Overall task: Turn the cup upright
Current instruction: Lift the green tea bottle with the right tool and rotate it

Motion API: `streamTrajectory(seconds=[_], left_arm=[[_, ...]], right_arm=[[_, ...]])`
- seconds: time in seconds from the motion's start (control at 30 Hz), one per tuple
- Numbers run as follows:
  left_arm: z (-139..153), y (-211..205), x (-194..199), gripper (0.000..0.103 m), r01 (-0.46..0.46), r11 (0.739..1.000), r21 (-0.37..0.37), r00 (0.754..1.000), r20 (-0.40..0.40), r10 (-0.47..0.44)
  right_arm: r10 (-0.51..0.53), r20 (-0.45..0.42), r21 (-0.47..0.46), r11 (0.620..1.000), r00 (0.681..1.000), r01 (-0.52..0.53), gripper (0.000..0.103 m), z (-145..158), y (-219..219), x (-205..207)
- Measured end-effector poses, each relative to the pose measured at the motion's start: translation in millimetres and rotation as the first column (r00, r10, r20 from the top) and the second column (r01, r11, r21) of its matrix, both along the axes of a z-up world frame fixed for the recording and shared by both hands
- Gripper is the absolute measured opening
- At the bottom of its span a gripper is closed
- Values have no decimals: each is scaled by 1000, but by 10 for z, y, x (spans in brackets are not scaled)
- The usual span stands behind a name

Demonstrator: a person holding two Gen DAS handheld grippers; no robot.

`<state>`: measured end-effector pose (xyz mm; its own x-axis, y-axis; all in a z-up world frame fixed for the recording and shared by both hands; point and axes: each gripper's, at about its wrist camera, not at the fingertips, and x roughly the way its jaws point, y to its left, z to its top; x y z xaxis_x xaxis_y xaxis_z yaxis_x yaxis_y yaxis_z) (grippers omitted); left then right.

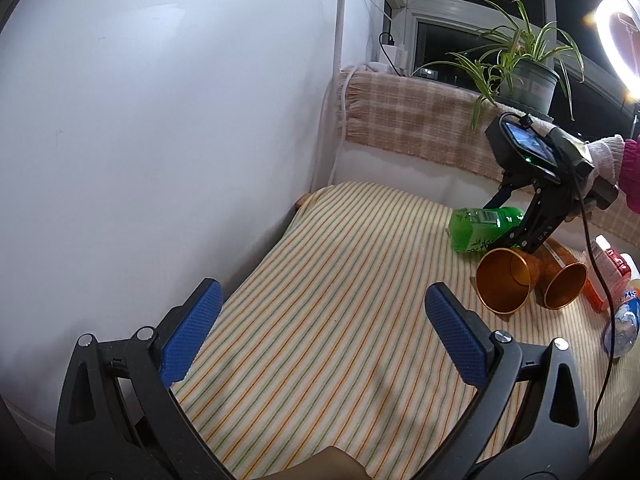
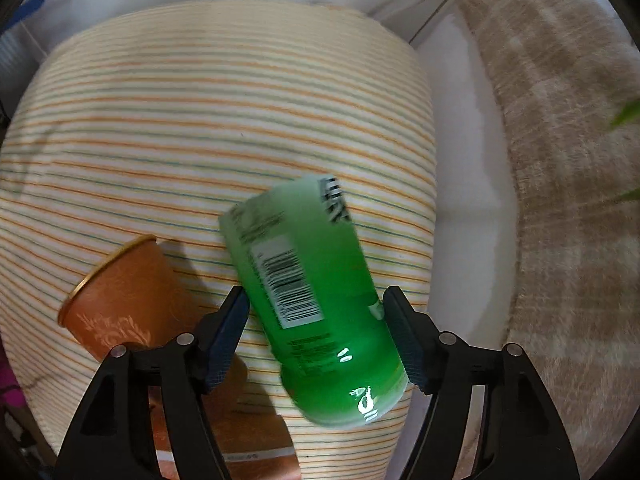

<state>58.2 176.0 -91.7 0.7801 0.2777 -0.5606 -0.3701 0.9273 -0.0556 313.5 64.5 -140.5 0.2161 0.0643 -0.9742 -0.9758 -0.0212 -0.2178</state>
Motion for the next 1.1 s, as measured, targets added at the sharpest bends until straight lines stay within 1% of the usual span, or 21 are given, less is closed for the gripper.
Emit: streamTrajectory(seconds=[0.1, 0.27, 0.4, 0.47, 0.53, 0.63, 0.7, 0.8, 0.87, 0.97, 1.0, 1.03, 1.1], left_arm=[[6, 20, -23, 103, -9, 1000, 6, 1000, 2, 9], [13, 25, -44, 103, -12, 1000, 6, 1000, 5, 12], [37, -10, -72, 103, 1, 1000, 12, 1000, 16, -1], [64, -33, -92, 103, 9, 1000, 17, 1000, 22, -9], [93, -58, -109, 103, 16, 1000, 19, 999, 30, -16], [149, -118, -149, 103, 30, 999, 23, 999, 44, -31], [189, -165, -187, 103, 43, 999, 28, 997, 56, -45], [236, -230, -247, 103, 64, 998, 27, 995, 69, -65], [267, -279, -284, 103, 78, 997, 27, 994, 77, -80], [316, -349, -355, 103, 102, 994, 25, 991, 88, -104], [335, -378, -382, 103, 111, 994, 25, 989, 93, -113], [355, -414, -412, 103, 119, 992, 29, 988, 99, -122], [389, -487, -468, 103, 138, 990, 38, 984, 107, -141]], right_arm=[[-19, -11, 27, 999, 1000, 19, 67, 56, 64, 32], [-59, 10, 82, 995, 998, 58, 66, 222, 59, 56], [-105, 24, 167, 981, 994, 99, 66, 486, -5, -32], [-131, 23, 226, 966, 991, 123, 66, 671, -89, -98], [-155, 3, 283, 948, 988, 148, 66, 849, -207, -145], [-200, -32, 385, 902, 979, 197, 66, 1160, -386, -333], [-232, -53, 433, 871, 971, 232, 66, 1253, -559, -416], [-273, -123, 520, 801, 954, 296, 66, 1507, -835, -672], [-300, -157, 559, 758, 941, 336, 66, 1591, -997, -815], [-342, -227, 613, 677, 912, 407, 66, 1738, -1277, -1112], [-351, -256, 621, 654, 901, 431, 66, 1713, -1340, -1146], [-365, -299, 637, 612, 882, 469, 66, 1745, -1458, -1251], [-399, -359, 645, 547, 844, 533, 66, 1787, -1674, -1410]])
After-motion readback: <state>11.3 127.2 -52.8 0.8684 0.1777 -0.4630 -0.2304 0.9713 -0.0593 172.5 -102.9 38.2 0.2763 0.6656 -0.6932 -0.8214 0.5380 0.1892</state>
